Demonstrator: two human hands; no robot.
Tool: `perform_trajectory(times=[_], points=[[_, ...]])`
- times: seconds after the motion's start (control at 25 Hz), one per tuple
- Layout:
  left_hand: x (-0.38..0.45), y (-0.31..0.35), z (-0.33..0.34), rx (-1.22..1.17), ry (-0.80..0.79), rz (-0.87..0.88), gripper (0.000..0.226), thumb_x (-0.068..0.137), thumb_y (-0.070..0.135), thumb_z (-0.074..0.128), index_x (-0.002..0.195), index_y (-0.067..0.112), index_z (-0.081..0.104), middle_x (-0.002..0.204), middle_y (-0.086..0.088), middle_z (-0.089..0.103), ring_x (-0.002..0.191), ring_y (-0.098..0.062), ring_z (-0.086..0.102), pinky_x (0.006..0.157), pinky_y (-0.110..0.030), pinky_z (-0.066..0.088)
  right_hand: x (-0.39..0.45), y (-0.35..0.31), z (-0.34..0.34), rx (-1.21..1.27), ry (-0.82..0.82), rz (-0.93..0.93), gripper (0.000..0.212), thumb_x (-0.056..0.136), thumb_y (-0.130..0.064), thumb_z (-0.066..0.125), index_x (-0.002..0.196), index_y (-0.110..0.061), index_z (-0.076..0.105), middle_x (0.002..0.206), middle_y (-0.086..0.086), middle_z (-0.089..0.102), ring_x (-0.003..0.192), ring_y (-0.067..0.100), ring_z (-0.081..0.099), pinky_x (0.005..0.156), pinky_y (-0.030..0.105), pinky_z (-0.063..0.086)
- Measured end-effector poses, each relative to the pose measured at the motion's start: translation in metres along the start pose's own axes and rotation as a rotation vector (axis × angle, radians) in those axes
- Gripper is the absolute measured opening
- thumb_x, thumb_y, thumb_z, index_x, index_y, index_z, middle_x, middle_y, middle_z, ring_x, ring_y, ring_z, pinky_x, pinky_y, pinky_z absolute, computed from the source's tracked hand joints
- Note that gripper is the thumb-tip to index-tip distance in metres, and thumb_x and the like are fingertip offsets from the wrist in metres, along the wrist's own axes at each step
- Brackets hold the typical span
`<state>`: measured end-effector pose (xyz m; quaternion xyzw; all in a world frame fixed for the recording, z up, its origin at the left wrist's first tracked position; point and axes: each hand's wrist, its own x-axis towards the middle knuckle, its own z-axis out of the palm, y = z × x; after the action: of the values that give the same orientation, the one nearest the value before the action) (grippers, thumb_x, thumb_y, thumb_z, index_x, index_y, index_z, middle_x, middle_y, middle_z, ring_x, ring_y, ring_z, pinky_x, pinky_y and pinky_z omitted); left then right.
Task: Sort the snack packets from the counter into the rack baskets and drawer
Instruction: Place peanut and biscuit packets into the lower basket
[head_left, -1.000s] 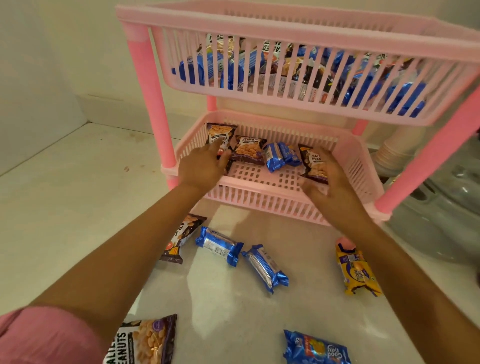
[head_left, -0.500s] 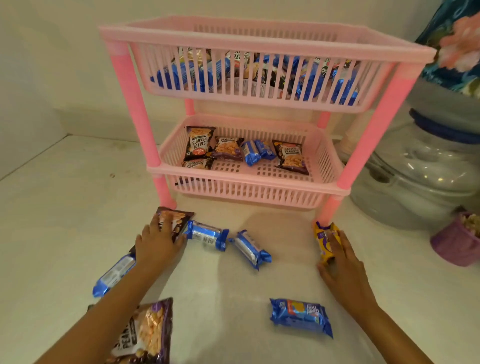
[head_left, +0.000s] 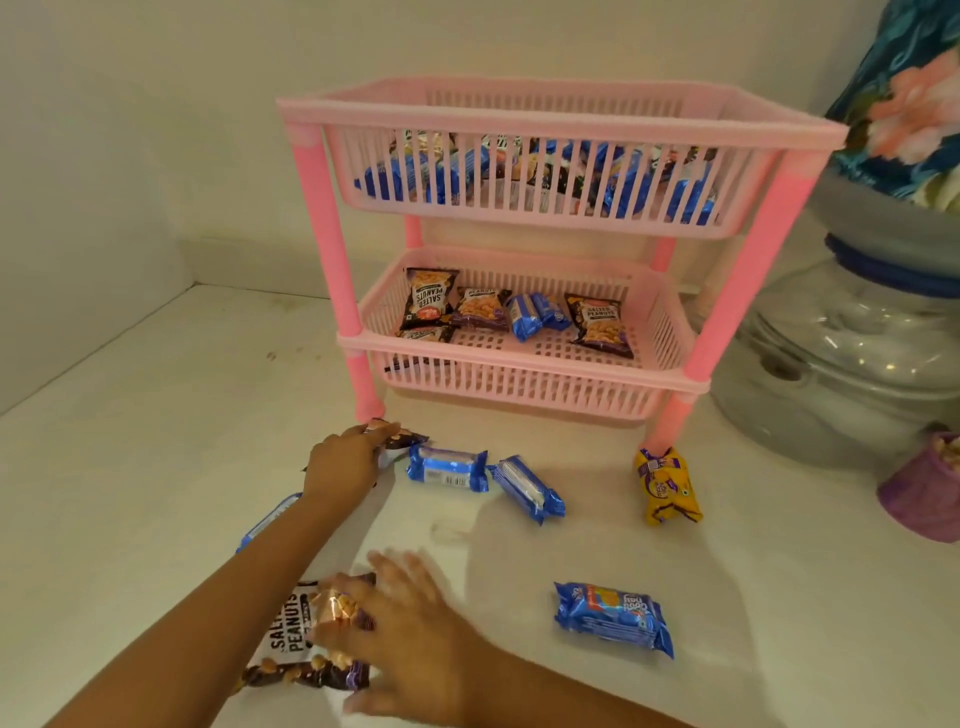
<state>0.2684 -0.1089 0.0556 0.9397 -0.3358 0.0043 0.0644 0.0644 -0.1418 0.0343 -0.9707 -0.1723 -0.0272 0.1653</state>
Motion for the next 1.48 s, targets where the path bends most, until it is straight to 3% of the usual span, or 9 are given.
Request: perform_trajectory(times=[0.16, 0.36, 0.64, 0.84, 0.96, 1.04, 1.2, 1.36, 1.48], points=[[-0.016, 0.005, -0.019, -0.061, 0.14, 0.082, 0.044, 0.091, 0.01, 0.044, 0.131, 0.03, 0.051, 0.128, -0.008, 0.061, 0.086, -0.034, 0.064, 0.068, -0.034, 0.047, 0.039, -0.006, 0.018, 0.027, -0.094, -0.006, 0.062, 0.087, -0.043, 0.059, 0.142, -0.033, 0.033, 0.158, 0.001, 0.007, 0.144, 0.036, -0.005, 0.113, 0.056, -0.011], [-0.023, 0.013, -0.044, -0.162, 0.271, 0.172, 0.042, 0.091, 0.007, 0.047, 0.13, 0.023, 0.054, 0.128, -0.013, 0.061, 0.085, -0.036, 0.064, 0.067, -0.035, 0.05, 0.038, 0.004, 0.009, 0.061, -0.069, 0.042, 0.044, 0.091, -0.031, 0.053, 0.135, -0.031, 0.046, 0.141, 0.015, 0.038, 0.121, 0.04, 0.036, 0.107, 0.052, 0.023], [-0.022, 0.034, -0.06, -0.313, 0.412, 0.17, 0.041, 0.092, 0.005, 0.047, 0.129, 0.021, 0.054, 0.123, -0.012, 0.064, 0.079, -0.033, 0.063, 0.065, -0.038, 0.051, -0.023, 0.064, -0.062, 0.149, 0.096, 0.24, 0.037, 0.093, -0.033, 0.047, 0.129, -0.041, 0.05, 0.112, 0.007, 0.06, 0.102, 0.021, 0.052, 0.088, 0.035, 0.042], [0.012, 0.062, -0.079, -0.44, 0.509, 0.14, 0.043, 0.092, 0.008, 0.044, 0.13, 0.026, 0.052, 0.126, -0.01, 0.061, 0.085, -0.031, 0.063, 0.069, -0.038, 0.052, -0.046, 0.125, -0.143, 0.297, 0.584, 0.464, 0.033, 0.089, -0.027, 0.053, 0.121, -0.029, 0.061, 0.094, 0.001, 0.057, 0.082, 0.009, 0.05, 0.069, 0.023, 0.041], [0.045, 0.092, -0.085, -0.458, 0.51, 0.197, 0.044, 0.092, 0.008, 0.042, 0.132, 0.026, 0.05, 0.13, -0.011, 0.058, 0.097, -0.032, 0.06, 0.074, -0.035, 0.049, -0.026, 0.164, -0.179, 0.291, 0.874, 0.519, 0.035, 0.091, -0.02, 0.054, 0.125, -0.024, 0.058, 0.098, 0.001, 0.06, 0.09, 0.015, 0.053, 0.076, 0.017, 0.039], [0.067, 0.109, -0.088, -0.409, 0.517, 0.191, 0.045, 0.092, 0.01, 0.042, 0.133, 0.027, 0.049, 0.136, -0.012, 0.054, 0.105, -0.033, 0.059, 0.08, -0.038, 0.049, -0.01, 0.188, -0.191, 0.298, 0.909, 0.573, 0.035, 0.092, -0.019, 0.054, 0.126, -0.026, 0.058, 0.108, 0.003, 0.063, 0.103, 0.018, 0.055, 0.086, 0.022, 0.041], [0.107, 0.122, -0.08, -0.236, 0.381, 0.061, 0.043, 0.095, 0.017, 0.037, 0.135, 0.032, 0.043, 0.14, -0.013, 0.049, 0.114, -0.037, 0.053, 0.09, -0.047, 0.048, 0.018, 0.229, -0.19, 0.174, 0.776, 0.736, 0.035, 0.093, -0.023, 0.049, 0.126, -0.03, 0.057, 0.124, 0.008, 0.061, 0.113, 0.027, 0.056, 0.092, 0.032, 0.047], [0.128, 0.129, -0.057, -0.135, 0.091, -0.193, 0.045, 0.093, 0.016, 0.033, 0.133, 0.033, 0.044, 0.127, -0.013, 0.056, 0.112, -0.036, 0.054, 0.095, -0.049, 0.038, 0.039, 0.248, -0.177, 0.072, 0.316, 0.953, 0.038, 0.097, -0.032, 0.038, 0.134, -0.036, 0.046, 0.136, 0.005, 0.054, 0.109, 0.031, 0.058, 0.08, 0.036, 0.052], [0.147, 0.125, -0.058, 0.006, -0.242, -0.102, 0.042, 0.095, 0.022, 0.031, 0.136, 0.02, 0.041, 0.141, -0.012, 0.045, 0.128, -0.035, 0.043, 0.107, -0.049, 0.034, 0.05, 0.248, -0.181, 0.175, 0.061, 1.022, 0.044, 0.098, -0.042, 0.031, 0.138, -0.026, 0.04, 0.139, 0.012, 0.048, 0.115, 0.033, 0.053, 0.094, 0.04, 0.045]])
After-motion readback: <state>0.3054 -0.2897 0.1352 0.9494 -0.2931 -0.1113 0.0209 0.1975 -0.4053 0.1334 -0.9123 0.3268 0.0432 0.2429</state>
